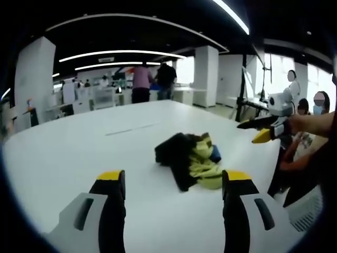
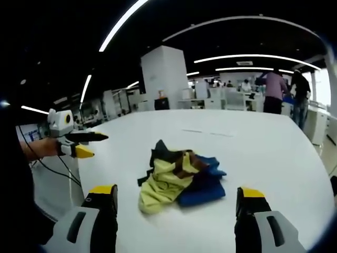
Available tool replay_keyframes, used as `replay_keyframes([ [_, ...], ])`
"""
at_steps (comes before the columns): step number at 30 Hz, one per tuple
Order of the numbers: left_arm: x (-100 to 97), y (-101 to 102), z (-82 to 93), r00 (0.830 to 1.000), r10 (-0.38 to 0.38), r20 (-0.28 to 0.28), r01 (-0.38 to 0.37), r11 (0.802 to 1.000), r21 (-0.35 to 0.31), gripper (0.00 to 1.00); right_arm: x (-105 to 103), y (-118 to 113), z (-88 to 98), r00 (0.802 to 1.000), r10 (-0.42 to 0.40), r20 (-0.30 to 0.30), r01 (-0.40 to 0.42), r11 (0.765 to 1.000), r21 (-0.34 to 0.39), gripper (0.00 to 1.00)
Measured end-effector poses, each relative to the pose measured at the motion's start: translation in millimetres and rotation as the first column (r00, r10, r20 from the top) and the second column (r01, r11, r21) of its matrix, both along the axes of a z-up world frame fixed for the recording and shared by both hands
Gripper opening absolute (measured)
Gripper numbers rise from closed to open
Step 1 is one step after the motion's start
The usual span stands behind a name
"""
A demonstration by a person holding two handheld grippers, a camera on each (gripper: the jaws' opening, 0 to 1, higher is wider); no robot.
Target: Fold the garment on the visible template until the final outline fits inside the template.
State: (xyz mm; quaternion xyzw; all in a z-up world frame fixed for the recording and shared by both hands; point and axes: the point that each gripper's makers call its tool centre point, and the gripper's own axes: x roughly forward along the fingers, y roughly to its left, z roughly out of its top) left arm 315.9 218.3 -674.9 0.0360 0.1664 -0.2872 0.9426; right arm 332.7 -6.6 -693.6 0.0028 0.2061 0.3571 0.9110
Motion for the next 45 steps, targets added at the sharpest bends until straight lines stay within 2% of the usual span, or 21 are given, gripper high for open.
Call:
replay_keyframes([
  [14, 11.9, -35.9, 3.8, 0.996, -0.084, 0.004, 0.084, 0.996, -0.029, 0.59, 2.0, 8.9, -7.3, 1.0, 0.02, -0.013, -0.019, 1.0, 0.002, 0.89],
  [27, 33.1, -66.7, 10.4, 0.987, -0.159, 0.028, 0.16, 0.986, -0.041, 0.47, 7.8, 12.6, -13.7, 0.999, 0.025, -0.024, -0.025, 1.0, 0.005, 0.86],
  [36, 45.8, -81.8, 2.8, 0.979, -0.201, 0.02, 0.202, 0.979, -0.018, 0.42, 16.0, 15.3, -16.1, 0.999, 0.027, -0.028, -0.027, 1.0, 0.009, 0.84],
  [45, 58.4, -97.6, -2.7, 0.97, -0.242, 0.011, 0.242, 0.97, -0.009, 0.33, 24.6, 18.7, -15.4, 0.999, 0.027, -0.025, -0.026, 0.999, 0.027, 0.83],
])
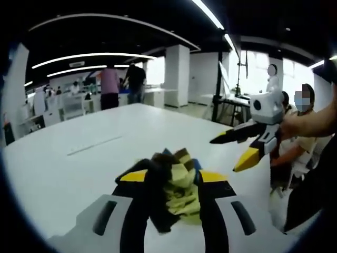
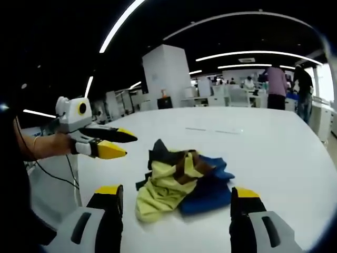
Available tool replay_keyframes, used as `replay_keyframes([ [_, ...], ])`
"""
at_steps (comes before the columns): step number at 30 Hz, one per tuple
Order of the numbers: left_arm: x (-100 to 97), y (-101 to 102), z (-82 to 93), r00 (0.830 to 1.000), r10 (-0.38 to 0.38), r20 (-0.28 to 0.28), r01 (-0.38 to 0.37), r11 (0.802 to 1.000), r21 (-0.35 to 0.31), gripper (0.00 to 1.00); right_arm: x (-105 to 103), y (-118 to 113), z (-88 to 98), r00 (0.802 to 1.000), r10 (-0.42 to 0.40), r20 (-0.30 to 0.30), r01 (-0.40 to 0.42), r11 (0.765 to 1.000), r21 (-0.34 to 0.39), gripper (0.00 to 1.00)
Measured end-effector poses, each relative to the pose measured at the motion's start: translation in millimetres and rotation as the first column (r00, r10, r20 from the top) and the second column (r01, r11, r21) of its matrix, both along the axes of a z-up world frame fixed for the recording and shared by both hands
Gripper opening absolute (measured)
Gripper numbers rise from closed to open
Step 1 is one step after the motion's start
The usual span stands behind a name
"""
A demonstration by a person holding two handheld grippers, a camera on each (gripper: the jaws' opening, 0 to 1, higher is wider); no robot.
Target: Fold the garment on the visible template until the final outline fits inside the template.
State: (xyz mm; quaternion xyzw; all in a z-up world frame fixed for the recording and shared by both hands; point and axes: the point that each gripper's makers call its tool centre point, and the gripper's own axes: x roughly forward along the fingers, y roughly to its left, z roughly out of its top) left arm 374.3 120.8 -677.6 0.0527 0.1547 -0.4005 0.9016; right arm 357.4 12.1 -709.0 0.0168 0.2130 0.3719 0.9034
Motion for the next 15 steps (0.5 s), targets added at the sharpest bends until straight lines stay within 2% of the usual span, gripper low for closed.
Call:
replay_keyframes([
  [2, 3.6, -2.1, -1.1, 1.0, -0.005, 0.0, 0.005, 1.0, 0.005, 0.31, 1.1, 0.3, -0.4, 1.0, 0.001, 0.0, -0.001, 1.0, -0.002, 0.82],
  [7, 10.6, -9.6, -3.3, 0.999, -0.042, -0.007, 0.042, 0.999, 0.018, 0.16, 2.9, -0.5, -3.7, 1.0, 0.0, -0.009, 0.0, 1.0, -0.01, 0.81],
  [11, 15.3, -15.8, -5.8, 0.998, -0.068, -0.004, 0.068, 0.997, 0.046, 0.18, 3.6, -1.2, -5.4, 1.0, -0.001, -0.014, 0.001, 1.0, -0.01, 0.81],
  [15, 18.3, -21.3, -11.5, 0.996, -0.094, -0.005, 0.094, 0.991, 0.095, 0.16, 5.4, -2.0, -6.7, 1.0, -0.007, -0.016, 0.007, 1.0, -0.007, 0.8],
])
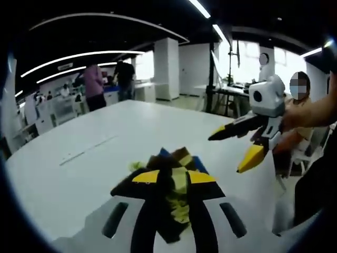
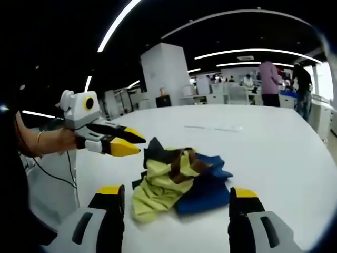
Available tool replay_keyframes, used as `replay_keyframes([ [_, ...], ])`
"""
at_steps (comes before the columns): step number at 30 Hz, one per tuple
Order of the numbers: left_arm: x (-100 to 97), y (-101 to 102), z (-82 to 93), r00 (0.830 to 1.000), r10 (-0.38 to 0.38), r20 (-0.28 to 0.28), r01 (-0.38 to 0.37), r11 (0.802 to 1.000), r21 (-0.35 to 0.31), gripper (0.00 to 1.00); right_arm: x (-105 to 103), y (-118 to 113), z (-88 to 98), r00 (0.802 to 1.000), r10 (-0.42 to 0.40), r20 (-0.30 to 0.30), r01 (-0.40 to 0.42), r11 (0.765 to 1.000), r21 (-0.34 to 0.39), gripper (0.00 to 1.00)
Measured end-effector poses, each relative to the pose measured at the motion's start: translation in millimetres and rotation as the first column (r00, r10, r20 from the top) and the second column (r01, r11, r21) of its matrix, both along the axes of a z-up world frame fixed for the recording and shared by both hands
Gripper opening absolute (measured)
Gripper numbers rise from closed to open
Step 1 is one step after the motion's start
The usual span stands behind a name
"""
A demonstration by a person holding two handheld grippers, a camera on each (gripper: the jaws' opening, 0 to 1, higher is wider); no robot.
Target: Fold the garment on the visible template until the final outline fits inside the template.
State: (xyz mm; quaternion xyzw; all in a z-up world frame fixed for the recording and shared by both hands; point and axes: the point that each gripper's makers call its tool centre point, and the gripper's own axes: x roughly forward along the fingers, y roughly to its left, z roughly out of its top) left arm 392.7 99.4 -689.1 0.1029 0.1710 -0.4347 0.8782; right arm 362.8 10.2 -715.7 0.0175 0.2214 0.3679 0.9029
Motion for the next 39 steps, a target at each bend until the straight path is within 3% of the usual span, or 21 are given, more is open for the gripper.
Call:
replay_keyframes([
  [10, 7.9, 1.9, -22.5, 1.0, -0.014, 0.002, 0.014, 0.989, 0.15, 0.08, 4.4, 1.1, -0.7, 1.0, -0.006, -0.01, 0.007, 1.0, 0.017, 0.77],
  [22, 1.6, 6.7, -50.6, 0.998, -0.053, 0.036, 0.038, 0.943, 0.332, 0.0, 11.7, 1.6, -5.3, 0.999, -0.025, -0.032, 0.026, 0.999, 0.026, 0.73],
  [25, 3.0, 8.5, -49.4, 0.999, -0.024, 0.037, 0.011, 0.949, 0.316, 0.0, 13.9, 3.6, -6.5, 0.999, -0.032, -0.044, 0.034, 0.999, 0.035, 0.7],
  [29, 3.9, 10.3, -47.8, 0.999, 0.041, -0.008, -0.038, 0.972, 0.232, 0.0, 19.0, 8.5, -8.9, 0.997, -0.048, -0.057, 0.05, 0.998, 0.038, 0.65],
  [33, 6.6, 19.7, -42.8, 0.985, 0.145, -0.089, -0.137, 0.986, 0.092, 0.0, 23.4, 14.7, -10.2, 0.996, -0.053, -0.066, 0.056, 0.997, 0.046, 0.6],
  [39, 6.0, 29.9, -37.9, 0.981, 0.179, -0.069, -0.173, 0.981, 0.083, 0.0, 29.1, 25.4, -14.7, 0.994, -0.058, -0.093, 0.063, 0.997, 0.046, 0.5],
])
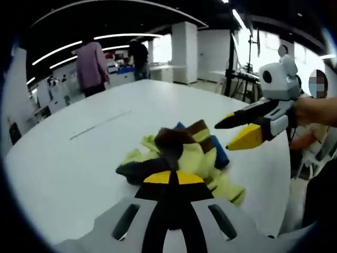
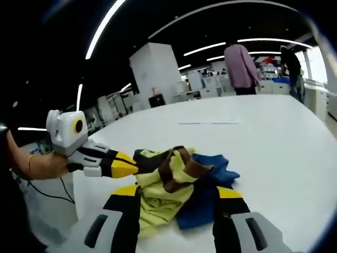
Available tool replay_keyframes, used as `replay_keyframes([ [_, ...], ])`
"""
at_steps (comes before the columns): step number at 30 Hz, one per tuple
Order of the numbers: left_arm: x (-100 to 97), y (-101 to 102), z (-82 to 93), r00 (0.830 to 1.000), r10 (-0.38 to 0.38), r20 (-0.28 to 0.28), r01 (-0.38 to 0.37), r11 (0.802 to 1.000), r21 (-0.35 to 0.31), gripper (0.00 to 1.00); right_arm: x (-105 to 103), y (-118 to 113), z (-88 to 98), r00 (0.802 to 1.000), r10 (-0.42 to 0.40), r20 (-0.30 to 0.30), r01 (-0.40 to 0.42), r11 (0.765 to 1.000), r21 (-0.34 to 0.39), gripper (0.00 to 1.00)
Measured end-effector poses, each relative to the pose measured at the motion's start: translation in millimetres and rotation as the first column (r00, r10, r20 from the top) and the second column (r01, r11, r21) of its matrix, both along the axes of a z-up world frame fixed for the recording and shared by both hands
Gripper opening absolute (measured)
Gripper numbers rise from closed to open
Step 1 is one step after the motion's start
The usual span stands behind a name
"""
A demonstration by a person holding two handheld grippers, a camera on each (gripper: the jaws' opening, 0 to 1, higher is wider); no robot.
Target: Fold the garment on the visible template until the final outline fits inside the template.
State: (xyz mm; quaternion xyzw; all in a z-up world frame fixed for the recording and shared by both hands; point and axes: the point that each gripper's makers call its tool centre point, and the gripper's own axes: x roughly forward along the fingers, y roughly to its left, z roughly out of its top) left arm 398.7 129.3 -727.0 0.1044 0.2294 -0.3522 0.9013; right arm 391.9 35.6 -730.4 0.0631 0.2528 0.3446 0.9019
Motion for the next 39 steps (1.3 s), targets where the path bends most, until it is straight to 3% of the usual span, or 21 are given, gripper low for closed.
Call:
replay_keyframes([
  [8, 0.6, 2.0, 6.5, 1.0, 0.015, 0.017, -0.015, 1.0, -0.019, 0.0, 0.6, 12.3, -7.8, 0.999, 0.009, -0.042, -0.008, 1.0, 0.008, 0.38],
  [16, 0.5, 8.6, -3.6, 0.996, 0.079, -0.041, -0.081, 0.995, -0.065, 0.0, 5.0, 19.2, -20.6, 0.995, -0.017, -0.098, 0.017, 1.0, 0.007, 0.21],
  [24, -0.4, 14.4, -10.4, 0.99, 0.116, -0.083, -0.124, 0.988, -0.092, 0.0, 14.7, 33.5, -6.1, 0.999, -0.002, -0.033, 0.002, 1.0, -0.007, 0.01],
  [32, -2.3, 21.3, -14.2, 0.987, 0.131, -0.098, -0.14, 0.985, -0.101, 0.0, 13.9, 58.6, 23.8, 0.993, 0.089, 0.08, -0.086, 0.996, -0.034, 0.0],
  [39, -3.6, 25.5, -18.7, 0.983, 0.142, -0.115, -0.154, 0.983, -0.103, 0.0, 7.6, 81.8, 24.0, 0.984, 0.162, 0.081, -0.158, 0.986, -0.053, 0.01],
])
